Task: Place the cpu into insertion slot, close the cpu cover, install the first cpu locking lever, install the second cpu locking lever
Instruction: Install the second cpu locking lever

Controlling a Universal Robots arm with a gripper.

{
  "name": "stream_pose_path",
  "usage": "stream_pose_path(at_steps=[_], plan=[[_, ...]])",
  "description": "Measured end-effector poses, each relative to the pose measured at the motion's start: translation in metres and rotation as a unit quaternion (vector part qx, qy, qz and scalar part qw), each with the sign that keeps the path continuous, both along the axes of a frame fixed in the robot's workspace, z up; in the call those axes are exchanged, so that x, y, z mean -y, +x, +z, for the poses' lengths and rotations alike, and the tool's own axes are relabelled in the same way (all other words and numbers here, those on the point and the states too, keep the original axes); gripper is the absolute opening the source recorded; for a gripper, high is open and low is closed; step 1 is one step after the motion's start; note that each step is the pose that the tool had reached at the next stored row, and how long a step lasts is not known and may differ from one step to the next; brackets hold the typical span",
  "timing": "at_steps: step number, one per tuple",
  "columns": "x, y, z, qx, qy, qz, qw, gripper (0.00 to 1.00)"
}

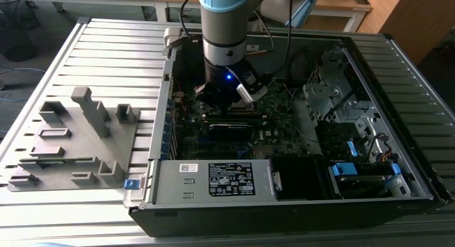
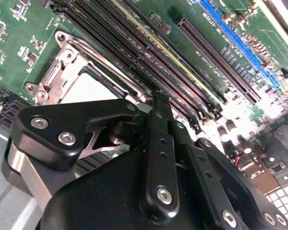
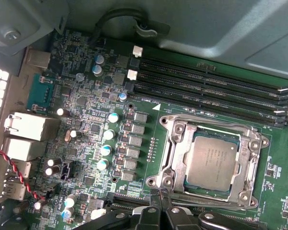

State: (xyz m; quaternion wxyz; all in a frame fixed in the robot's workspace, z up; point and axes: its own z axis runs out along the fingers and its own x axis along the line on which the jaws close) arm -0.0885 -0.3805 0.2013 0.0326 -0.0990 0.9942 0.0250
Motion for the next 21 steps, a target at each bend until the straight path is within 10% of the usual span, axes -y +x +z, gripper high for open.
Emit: stream_pose_path(at_steps=[21], plan=[[0.0,-0.0001,0.0,0.0,0.0,0.005,0.99999,0.11]])
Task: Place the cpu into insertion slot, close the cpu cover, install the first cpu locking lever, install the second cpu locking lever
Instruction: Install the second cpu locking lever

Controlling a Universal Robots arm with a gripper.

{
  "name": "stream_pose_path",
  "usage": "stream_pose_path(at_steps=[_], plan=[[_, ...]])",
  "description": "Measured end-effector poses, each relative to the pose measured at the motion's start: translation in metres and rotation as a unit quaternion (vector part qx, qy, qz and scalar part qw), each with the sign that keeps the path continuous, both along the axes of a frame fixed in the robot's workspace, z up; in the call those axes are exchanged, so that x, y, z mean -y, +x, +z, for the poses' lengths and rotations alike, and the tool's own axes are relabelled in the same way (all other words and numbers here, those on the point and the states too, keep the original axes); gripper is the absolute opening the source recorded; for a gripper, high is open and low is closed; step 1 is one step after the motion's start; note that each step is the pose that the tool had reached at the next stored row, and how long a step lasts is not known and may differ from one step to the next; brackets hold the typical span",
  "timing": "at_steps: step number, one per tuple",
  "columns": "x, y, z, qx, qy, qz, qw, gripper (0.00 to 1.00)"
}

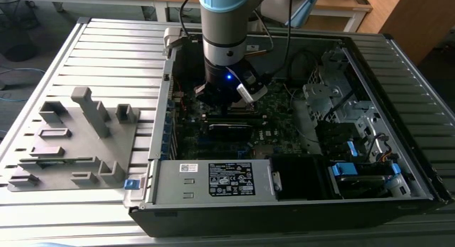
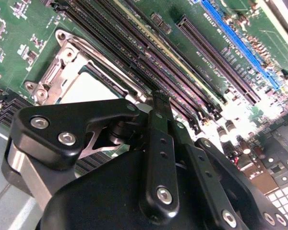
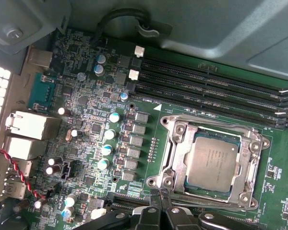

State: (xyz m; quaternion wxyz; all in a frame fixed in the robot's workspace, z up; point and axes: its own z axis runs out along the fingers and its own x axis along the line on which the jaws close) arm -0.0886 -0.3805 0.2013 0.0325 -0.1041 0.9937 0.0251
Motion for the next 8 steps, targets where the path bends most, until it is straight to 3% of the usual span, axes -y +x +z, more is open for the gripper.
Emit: stream_pose_path(at_steps=[8], plan=[[0.0,0.0,0.0,0.0,0.0,0.002,1.0,0.11]])
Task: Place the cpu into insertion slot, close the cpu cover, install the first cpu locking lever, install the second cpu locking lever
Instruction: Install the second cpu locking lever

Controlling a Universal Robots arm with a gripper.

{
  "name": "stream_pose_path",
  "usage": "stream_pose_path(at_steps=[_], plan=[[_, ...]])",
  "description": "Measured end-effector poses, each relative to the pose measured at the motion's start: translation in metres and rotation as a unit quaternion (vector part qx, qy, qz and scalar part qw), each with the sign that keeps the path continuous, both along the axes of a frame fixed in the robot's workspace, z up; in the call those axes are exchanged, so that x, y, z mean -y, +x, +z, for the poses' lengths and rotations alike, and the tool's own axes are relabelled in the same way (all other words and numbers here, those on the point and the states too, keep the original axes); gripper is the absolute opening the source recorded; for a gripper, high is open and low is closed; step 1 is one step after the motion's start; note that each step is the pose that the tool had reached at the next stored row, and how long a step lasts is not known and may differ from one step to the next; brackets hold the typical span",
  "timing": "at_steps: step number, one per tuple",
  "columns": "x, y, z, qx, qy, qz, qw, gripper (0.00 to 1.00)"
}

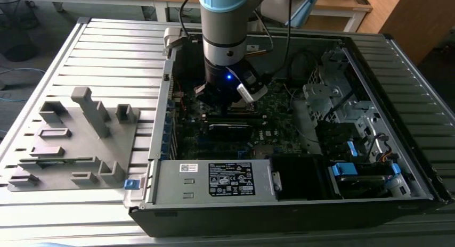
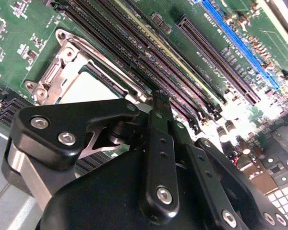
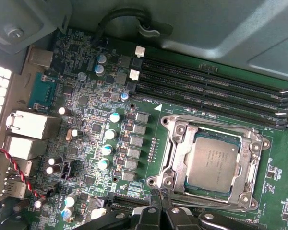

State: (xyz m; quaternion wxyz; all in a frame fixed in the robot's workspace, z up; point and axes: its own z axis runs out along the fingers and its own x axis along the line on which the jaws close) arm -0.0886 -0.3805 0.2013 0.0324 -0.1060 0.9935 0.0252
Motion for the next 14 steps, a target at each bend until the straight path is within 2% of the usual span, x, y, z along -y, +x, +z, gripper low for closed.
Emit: stream_pose_path(at_steps=[14], plan=[[0.0,0.0,0.0,0.0,0.0,0.003,0.99999,0.11]])
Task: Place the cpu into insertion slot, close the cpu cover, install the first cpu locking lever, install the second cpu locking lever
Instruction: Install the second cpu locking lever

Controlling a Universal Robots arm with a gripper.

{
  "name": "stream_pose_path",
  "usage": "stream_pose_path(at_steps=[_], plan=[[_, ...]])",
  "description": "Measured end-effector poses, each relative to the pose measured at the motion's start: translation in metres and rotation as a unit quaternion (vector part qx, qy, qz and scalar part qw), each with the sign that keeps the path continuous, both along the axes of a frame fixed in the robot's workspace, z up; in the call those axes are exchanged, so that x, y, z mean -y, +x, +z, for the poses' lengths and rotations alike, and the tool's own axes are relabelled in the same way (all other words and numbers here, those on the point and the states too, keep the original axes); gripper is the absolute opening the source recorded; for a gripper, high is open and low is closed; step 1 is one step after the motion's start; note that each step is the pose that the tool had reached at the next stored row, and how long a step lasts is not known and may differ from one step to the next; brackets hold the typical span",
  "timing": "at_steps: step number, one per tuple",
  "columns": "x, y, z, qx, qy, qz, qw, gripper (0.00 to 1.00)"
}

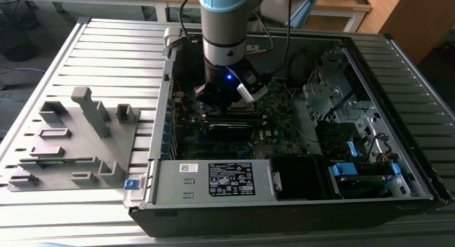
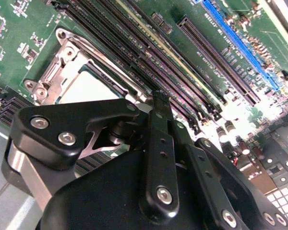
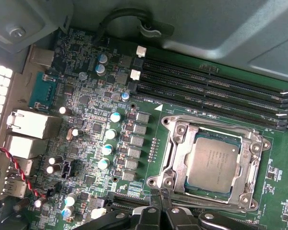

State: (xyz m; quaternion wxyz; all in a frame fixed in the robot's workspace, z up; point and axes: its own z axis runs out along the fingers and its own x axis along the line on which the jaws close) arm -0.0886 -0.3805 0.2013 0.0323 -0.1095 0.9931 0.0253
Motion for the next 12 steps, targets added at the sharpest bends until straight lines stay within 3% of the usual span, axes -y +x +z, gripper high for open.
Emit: stream_pose_path(at_steps=[12], plan=[[0.0,-0.0022,0.0,0.0,0.0004,0.0,1.0,0.11]])
